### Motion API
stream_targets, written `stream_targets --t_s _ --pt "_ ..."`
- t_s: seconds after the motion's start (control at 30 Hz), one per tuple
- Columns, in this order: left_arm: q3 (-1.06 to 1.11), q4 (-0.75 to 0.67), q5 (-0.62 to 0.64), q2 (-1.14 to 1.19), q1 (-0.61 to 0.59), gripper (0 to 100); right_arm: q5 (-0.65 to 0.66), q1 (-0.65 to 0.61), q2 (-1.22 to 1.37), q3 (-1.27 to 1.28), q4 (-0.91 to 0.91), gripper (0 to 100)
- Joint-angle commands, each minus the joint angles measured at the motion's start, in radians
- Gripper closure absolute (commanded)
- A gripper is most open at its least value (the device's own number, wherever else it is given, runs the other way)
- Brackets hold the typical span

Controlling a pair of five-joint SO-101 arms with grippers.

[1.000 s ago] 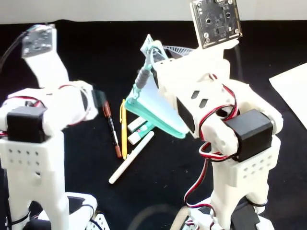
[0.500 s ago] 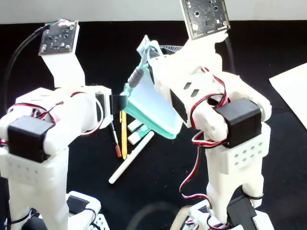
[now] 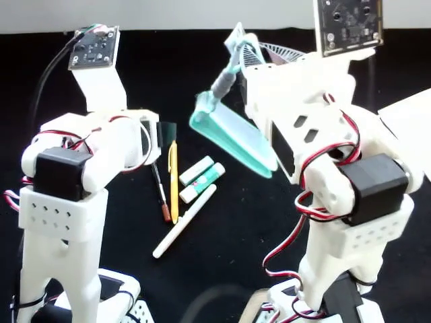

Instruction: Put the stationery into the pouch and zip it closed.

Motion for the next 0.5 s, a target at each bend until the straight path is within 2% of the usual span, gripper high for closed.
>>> stream_targets --t_s 0.0,0.27,0.47 --pt "-0.002 -0.034 -0.008 0.002 -0.001 75 0.009 0.013 0.007 -0.038 0.004 99.3" --pt "-0.024 -0.029 -0.006 0.002 0.088 75 0.008 0.015 0.008 -0.036 0.004 99.3" --pt "-0.058 -0.028 -0.003 -0.005 0.096 75 0.009 0.015 0.008 -0.036 0.004 99.3"
